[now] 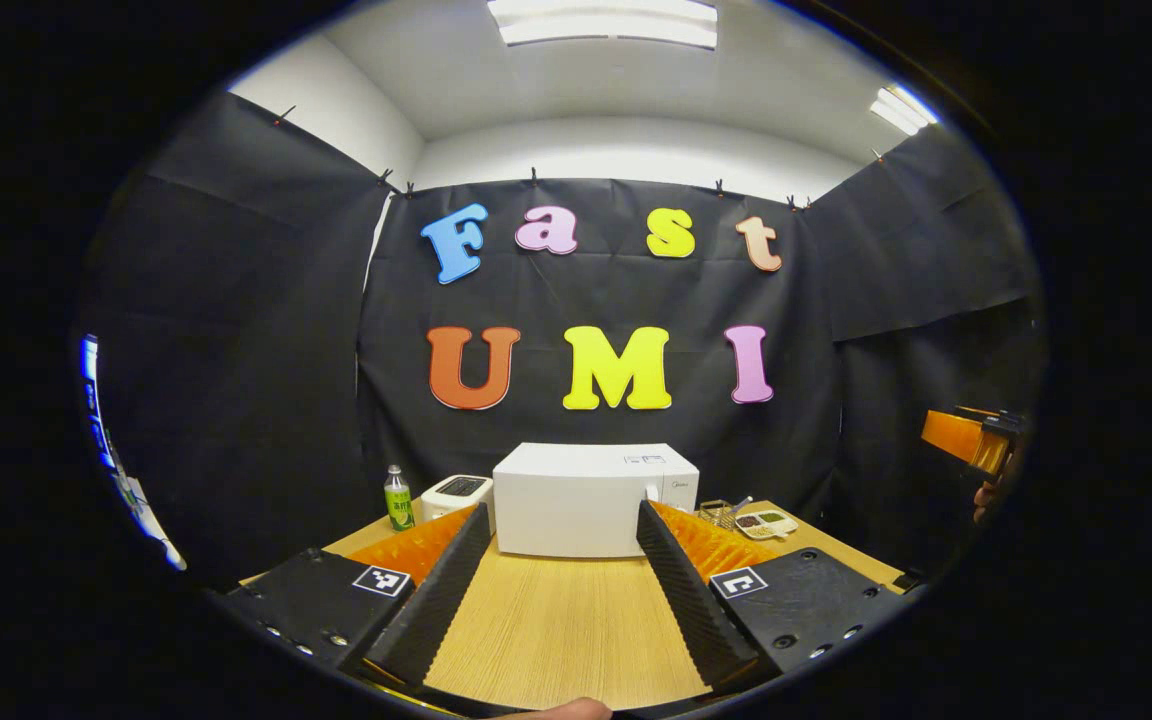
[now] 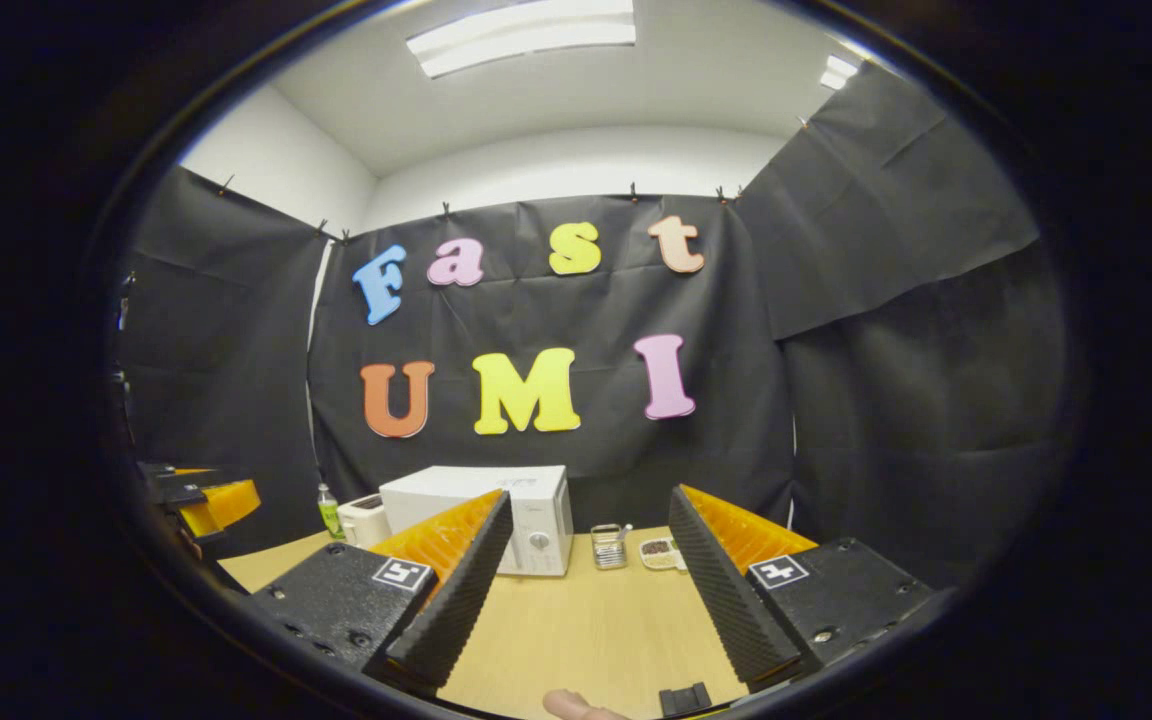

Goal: Open the microwave oven with the left hand, put the food in, and close the microwave oven.

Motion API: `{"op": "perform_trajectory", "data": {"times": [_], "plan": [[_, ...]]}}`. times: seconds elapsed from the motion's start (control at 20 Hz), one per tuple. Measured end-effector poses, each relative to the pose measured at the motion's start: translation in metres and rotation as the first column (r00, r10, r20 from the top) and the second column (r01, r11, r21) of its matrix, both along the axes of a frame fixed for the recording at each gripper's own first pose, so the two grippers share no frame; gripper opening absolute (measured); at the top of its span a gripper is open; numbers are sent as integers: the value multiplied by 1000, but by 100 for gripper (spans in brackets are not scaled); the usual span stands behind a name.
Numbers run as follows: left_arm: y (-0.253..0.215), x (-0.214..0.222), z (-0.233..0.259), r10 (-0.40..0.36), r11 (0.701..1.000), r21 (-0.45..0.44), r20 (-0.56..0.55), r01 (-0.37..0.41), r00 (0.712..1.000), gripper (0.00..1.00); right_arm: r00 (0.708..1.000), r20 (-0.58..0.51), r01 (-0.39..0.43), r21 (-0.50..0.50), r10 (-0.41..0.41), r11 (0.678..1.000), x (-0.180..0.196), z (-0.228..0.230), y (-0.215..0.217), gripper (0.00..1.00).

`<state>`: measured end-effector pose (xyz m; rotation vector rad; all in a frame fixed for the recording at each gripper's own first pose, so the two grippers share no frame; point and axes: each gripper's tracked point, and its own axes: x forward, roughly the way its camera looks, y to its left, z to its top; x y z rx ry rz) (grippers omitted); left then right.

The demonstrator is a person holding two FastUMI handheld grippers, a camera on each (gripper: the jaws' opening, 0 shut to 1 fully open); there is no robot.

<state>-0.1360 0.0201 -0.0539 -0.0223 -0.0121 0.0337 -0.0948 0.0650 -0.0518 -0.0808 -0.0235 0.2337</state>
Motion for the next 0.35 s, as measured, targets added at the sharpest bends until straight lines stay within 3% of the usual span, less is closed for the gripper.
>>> {"op": "perform_trajectory", "data": {"times": [0.15,0.2,0.25,0.35], "plan": [[6,0,-2,8,1000,-5,0,-8,1000,93,1000,-11,-6,-2,6,1000,1,-3,5,100],[5,0,-2,9,1000,-7,0,-9,1000,93,1000,-14,-8,-3,8,1000,0,-4,6,91],[6,-1,-2,10,1000,-9,2,-10,1000,81,1000,-15,-10,-6,10,1000,1,-5,7,91],[7,-1,-2,13,1000,-11,4,-13,1000,81,1000,-18,-13,-11,13,1000,2,-7,9,91]]}}
